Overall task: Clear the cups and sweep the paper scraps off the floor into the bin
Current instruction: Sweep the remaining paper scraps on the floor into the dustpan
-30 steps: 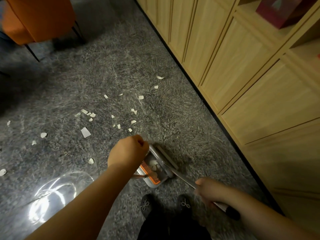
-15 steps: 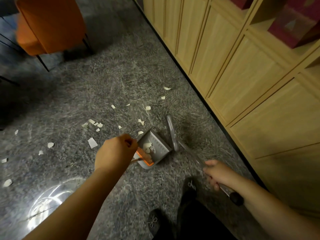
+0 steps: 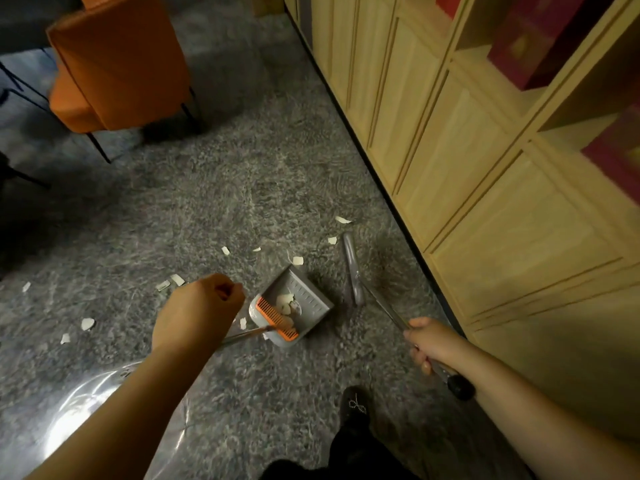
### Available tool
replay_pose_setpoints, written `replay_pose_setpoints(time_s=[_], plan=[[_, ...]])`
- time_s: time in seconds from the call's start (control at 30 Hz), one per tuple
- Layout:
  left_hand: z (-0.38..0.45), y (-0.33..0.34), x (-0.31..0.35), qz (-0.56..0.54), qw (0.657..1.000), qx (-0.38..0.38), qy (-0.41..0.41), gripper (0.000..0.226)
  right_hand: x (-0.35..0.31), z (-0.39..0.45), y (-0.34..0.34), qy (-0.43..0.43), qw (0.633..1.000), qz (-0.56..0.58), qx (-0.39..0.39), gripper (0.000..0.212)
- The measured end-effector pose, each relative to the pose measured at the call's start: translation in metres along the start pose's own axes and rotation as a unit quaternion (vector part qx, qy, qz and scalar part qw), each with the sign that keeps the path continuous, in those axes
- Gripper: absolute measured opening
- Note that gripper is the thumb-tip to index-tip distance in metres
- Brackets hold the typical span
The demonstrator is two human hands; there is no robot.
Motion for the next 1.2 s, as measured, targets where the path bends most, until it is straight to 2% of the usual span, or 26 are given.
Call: replay_pose_setpoints(time_s=[0.17, 0.3, 0.43, 0.7, 0.83, 0.93, 1.2], plan=[[0.049, -0.003, 0.028, -0.007, 1.0, 0.005, -0.015, 0.025, -0.062, 0.039, -0.033, -0.019, 0.998, -0.053, 0.0, 0.033], [0.097, -0.001, 0.043, -0.007, 1.0, 0.002, -0.026, 0.029, -0.106, 0.072, -0.045, -0.016, 0.998, -0.056, 0.009, 0.029], [0.151, 0.001, 0.063, 0.009, 0.999, -0.02, -0.023, 0.021, -0.148, 0.116, -0.057, -0.003, 0.999, -0.048, 0.01, 0.027], [0.217, 0.001, 0.094, -0.013, 0.998, -0.018, -0.052, 0.029, -0.215, 0.188, -0.093, -0.01, 0.998, -0.058, 0.015, 0.023], [0.236, 0.002, 0.107, -0.022, 0.996, 0.004, -0.081, 0.033, -0.252, 0.229, -0.111, -0.011, 0.994, -0.1, 0.033, 0.011], [0.246, 0.005, 0.117, -0.025, 0.994, 0.021, -0.108, 0.029, -0.286, 0.266, -0.126, -0.019, 0.986, -0.163, 0.015, 0.008], [0.24, 0.007, 0.126, -0.056, 0.972, 0.042, -0.225, 0.025, -0.34, 0.317, -0.129, -0.022, 0.933, -0.356, -0.054, 0.021]])
Point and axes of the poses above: each hand's wrist, its own z-axis towards the middle knuckle, its own y-axis out of the palm, x = y × z, the point moved 2 cm from there along z, towards the middle knuckle, and after that the axes turned 1 degree about y, right-handed, at the moved point
